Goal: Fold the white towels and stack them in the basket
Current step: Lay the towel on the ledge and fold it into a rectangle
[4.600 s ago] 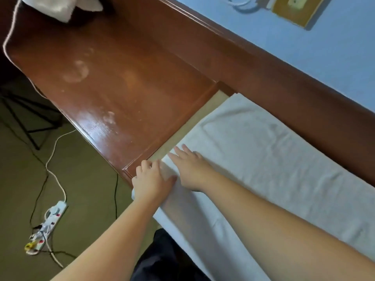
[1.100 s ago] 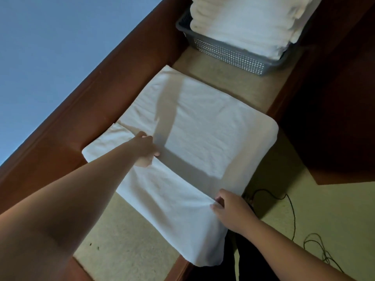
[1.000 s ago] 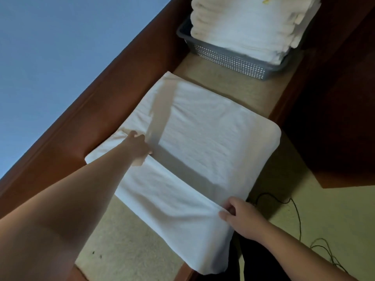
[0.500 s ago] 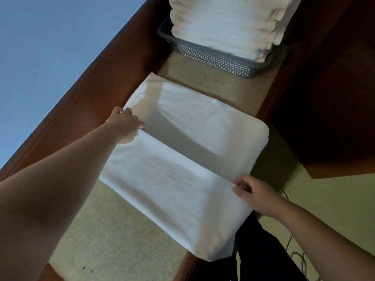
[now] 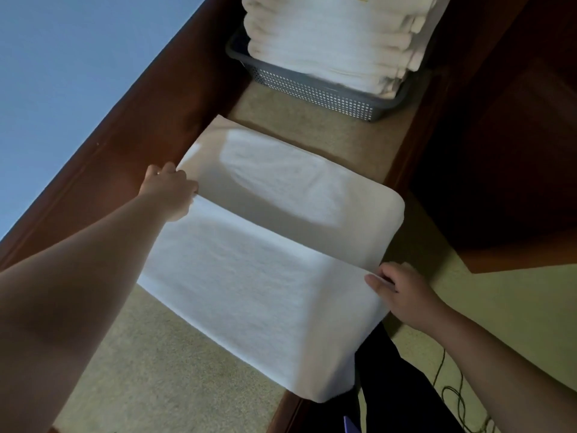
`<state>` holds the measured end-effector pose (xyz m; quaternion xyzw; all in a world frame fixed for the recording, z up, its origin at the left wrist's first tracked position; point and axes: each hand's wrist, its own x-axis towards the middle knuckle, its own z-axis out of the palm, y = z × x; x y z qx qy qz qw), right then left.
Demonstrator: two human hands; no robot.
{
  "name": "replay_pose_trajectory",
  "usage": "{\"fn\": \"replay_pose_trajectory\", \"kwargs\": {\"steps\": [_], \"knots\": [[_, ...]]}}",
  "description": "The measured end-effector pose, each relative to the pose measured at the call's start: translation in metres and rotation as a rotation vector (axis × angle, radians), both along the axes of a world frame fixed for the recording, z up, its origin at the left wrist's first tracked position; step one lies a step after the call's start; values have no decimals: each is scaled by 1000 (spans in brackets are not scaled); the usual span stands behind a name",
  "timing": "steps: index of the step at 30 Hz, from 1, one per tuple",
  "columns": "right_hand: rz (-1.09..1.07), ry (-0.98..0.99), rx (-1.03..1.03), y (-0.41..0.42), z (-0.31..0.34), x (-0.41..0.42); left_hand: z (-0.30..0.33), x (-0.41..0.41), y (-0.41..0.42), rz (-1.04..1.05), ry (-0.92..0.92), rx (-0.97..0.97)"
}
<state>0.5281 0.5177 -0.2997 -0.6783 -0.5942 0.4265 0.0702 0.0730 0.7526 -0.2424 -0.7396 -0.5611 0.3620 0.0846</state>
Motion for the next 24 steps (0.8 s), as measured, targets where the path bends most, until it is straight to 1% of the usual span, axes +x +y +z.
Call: {"fn": "replay_pose_trajectory", "kwargs": {"steps": [2,4,7,9,12,14,15,16,17,18,20,22,24], "knots": [[61,-71,-83,1,-4,3,-3,0,-3,42,16,0],[47,-83,-113,2,-6,7,-4,0,-3,62,20,12],[-14,-98,-32,5,-3,15,-2,2,4,98,-22,87],[-21,-105,-21,5,-3,18,-1,4,6,126,-55,127],[117,-198,-102,-1,-6,14,-6,9,-1,217,-175,175],[161,-206,-113,-10,-8,4,-10,22,-20,377,-365,221],[154,-202,-61,-16,-7,-3,-12,30,-36,479,-484,241],[157,-207,35,-23,-7,-12,-14,39,-56,571,-594,250],[182,-231,136,-30,-6,-21,-17,47,-80,640,-670,247],[218,-242,229,-36,-5,-31,-22,55,-108,681,-699,237],[317,-204,297,-46,0,-55,-35,64,-166,710,-691,193],[422,-166,312,-55,-2,-77,-53,62,-210,735,-679,155],[541,-218,348,-64,-10,-93,-69,52,-235,753,-649,173]]}}
